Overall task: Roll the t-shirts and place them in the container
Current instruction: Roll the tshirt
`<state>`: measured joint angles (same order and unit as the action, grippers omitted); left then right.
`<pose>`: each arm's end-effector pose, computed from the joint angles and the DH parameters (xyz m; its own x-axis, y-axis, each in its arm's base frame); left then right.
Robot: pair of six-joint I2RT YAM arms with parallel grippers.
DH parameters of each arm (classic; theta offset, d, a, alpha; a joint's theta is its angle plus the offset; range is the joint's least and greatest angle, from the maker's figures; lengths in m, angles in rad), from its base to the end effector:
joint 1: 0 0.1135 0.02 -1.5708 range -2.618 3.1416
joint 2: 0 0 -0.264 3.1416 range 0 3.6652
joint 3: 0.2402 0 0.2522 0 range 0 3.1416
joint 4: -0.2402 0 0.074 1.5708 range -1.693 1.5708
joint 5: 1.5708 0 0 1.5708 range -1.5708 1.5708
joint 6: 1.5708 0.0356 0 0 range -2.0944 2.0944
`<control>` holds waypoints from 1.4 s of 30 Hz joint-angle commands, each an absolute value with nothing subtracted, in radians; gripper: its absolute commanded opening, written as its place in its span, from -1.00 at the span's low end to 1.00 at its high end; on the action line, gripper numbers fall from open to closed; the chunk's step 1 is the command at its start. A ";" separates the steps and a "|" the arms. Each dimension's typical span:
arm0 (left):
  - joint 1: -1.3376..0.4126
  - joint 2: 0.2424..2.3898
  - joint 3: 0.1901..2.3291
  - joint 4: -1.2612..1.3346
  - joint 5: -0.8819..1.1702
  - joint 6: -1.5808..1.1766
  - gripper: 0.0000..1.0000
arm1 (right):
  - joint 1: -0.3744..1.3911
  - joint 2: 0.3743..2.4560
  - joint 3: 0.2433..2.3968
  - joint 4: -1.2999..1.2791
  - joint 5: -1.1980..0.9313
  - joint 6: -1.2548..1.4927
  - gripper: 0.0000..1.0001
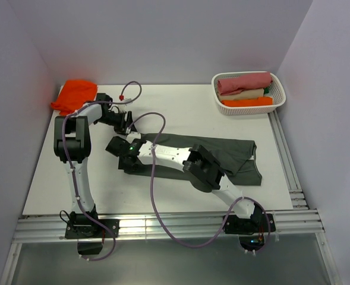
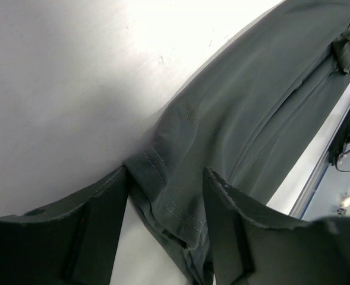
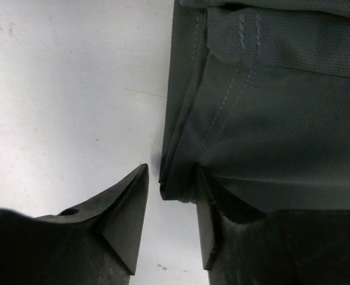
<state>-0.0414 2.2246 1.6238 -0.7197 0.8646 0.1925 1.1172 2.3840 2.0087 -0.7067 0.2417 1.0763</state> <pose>0.4391 -0.0453 0.1400 -0.9090 0.1619 -0.3841 0.3964 0.6211 -0.6761 0.2323 0.4571 0.1651 -0.9085 0.0868 -0.4089 -0.0503 0.9484 0.3130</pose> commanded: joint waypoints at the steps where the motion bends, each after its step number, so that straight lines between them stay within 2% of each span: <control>1: -0.061 2.218 1.580 -0.698 0.790 0.192 0.10 | 1.132 2.407 2.040 -0.762 0.244 1.080 -0.18; 2: -0.061 2.215 1.575 -0.695 0.784 0.189 -0.03 | 1.134 2.404 2.022 -0.761 0.241 1.080 -0.23; 4: -0.067 2.214 1.569 -0.692 0.773 0.183 -0.17 | 1.134 2.396 2.005 -0.759 0.241 1.081 -0.40; 5: -0.067 2.207 1.565 -0.686 0.769 0.173 -0.34 | 1.134 2.392 1.990 -0.759 0.239 1.080 -0.44; 9: -0.071 2.181 1.539 -0.669 0.752 0.158 -0.63 | 1.137 2.375 1.964 -0.741 0.221 1.065 -0.71; 14: -0.071 2.113 1.497 -0.663 0.687 0.153 -0.98 | 1.150 2.346 1.941 -0.727 0.186 1.019 -0.82; 22: -0.071 1.962 1.358 -0.641 0.516 0.146 -0.99 | 1.189 2.224 1.772 -0.586 0.112 1.006 -0.87; 29: -0.071 1.859 1.250 -0.623 0.417 0.138 -0.99 | 1.210 2.174 1.726 -0.549 0.104 1.008 -0.89; 34: -0.071 1.848 1.261 -0.630 0.385 0.129 -0.99 | 1.210 2.155 1.718 -0.528 0.107 1.009 -0.90; 42: -0.115 1.864 1.325 -0.667 0.293 0.101 -0.87 | 1.201 2.086 1.652 -0.428 0.095 1.020 -0.92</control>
